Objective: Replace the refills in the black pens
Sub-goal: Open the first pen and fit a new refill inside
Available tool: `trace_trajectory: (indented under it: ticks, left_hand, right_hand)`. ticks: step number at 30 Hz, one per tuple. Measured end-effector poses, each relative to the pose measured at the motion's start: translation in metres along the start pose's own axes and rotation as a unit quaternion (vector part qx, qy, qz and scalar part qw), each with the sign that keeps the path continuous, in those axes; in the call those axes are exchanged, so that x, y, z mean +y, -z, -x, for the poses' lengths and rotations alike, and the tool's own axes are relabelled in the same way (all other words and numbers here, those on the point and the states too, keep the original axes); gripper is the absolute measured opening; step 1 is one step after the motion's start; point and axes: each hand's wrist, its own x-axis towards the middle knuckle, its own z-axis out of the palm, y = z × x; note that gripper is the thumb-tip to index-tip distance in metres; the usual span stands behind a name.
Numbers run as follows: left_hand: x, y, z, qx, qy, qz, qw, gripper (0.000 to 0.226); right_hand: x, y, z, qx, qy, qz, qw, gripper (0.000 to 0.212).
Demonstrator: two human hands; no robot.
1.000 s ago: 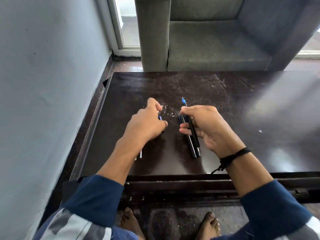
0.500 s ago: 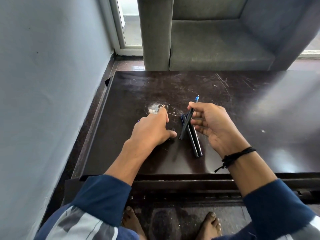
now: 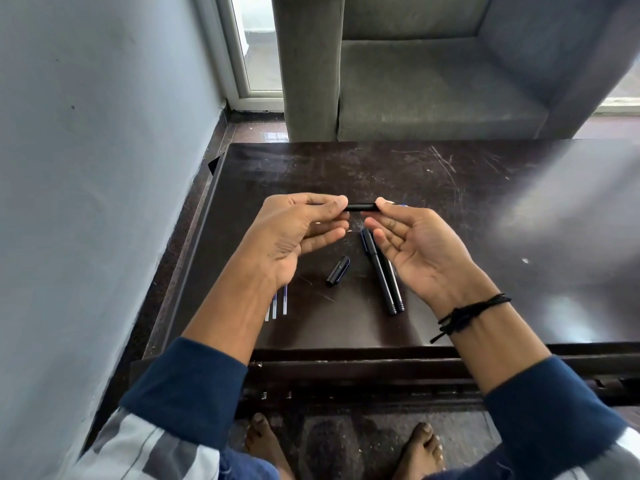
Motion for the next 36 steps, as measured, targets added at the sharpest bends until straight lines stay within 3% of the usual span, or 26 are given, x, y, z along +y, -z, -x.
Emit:
trace_trajectory:
  ticks: [6, 13, 24, 36]
  left_hand:
    - [-0.001, 0.005, -0.006, 0.048, -0.028, 0.134, 0.989, 0.006]
    - [-0.001, 0.003, -0.001, -0.012, -0.029, 0.032, 0.999, 0.02]
    - [-0.002, 0.003, -0.003, 0.016, -0.06, 0.013, 0.998, 0.014]
    - [-0.007, -0.004, -0.005, 0.087, -0.072, -0.006, 0.994, 0.013]
  right_hand:
    - [0.005, -0.005, 0.003, -0.022, -0.025, 0.045, 0.998, 0.008]
    - [0.009, -0.006, 0.003, -0.039, -0.021, 0.078, 0.996, 0.004]
    - [0.013, -0.005, 0.002, -0.039, 0.022, 0.147, 0.988, 0.011]
    - [0.027, -0.01, -0.001, 0.009, 0.149, 0.196, 0.969, 0.011]
